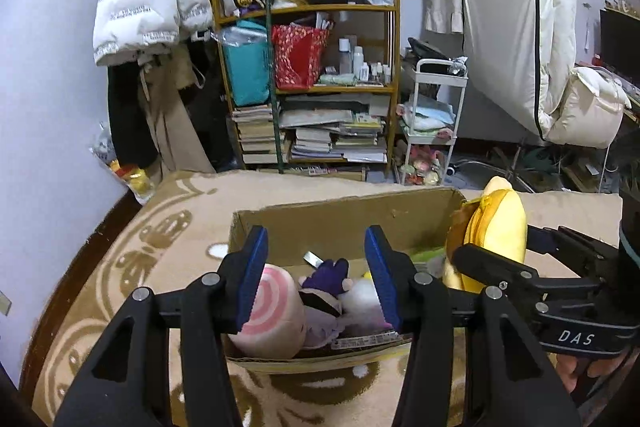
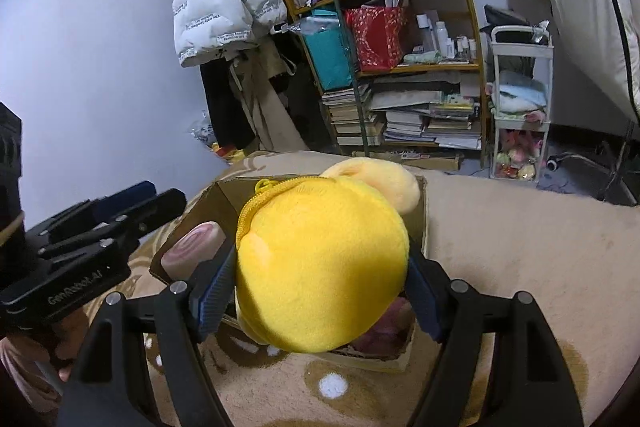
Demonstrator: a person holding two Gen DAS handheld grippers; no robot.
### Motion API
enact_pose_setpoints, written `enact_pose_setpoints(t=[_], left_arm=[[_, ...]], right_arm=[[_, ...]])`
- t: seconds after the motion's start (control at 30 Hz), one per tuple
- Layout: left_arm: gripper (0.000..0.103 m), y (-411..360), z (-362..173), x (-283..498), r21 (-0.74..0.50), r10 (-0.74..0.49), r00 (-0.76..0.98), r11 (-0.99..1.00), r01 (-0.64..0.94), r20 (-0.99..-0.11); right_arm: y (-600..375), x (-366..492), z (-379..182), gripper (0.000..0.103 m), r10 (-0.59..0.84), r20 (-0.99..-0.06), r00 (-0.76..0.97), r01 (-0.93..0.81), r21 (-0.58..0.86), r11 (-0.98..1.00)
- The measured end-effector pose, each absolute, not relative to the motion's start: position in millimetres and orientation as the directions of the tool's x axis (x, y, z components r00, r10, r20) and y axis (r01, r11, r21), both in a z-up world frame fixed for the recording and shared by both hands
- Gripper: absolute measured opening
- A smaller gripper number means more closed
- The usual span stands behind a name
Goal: Organize soft objects
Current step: 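Lift the bag and yellow plush over the box and release both inside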
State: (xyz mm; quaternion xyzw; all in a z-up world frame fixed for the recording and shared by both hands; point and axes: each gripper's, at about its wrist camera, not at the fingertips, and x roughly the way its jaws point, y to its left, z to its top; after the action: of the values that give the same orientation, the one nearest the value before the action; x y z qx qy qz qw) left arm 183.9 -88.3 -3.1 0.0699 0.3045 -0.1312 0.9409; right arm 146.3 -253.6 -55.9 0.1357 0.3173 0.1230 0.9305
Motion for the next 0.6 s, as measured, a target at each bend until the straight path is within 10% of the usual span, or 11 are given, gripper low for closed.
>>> enact_pose_setpoints(t=[0.27,0.6], left_arm=[[0.083,-74,-6,182,0.050,-0.158,0.795,0.972,0.230,-0.586],[0.099,-53,8,163,0.099,-0.102,0.826,0.977,0.187,-0.554]], right_arm=[[-255,149,-61,0.084,0.342,-0.555,0.758,-0.150,0.362,0.920],[-249,140,-51,0.102,0.305,-0.539,0.785,-0.149,0.314,0.938]])
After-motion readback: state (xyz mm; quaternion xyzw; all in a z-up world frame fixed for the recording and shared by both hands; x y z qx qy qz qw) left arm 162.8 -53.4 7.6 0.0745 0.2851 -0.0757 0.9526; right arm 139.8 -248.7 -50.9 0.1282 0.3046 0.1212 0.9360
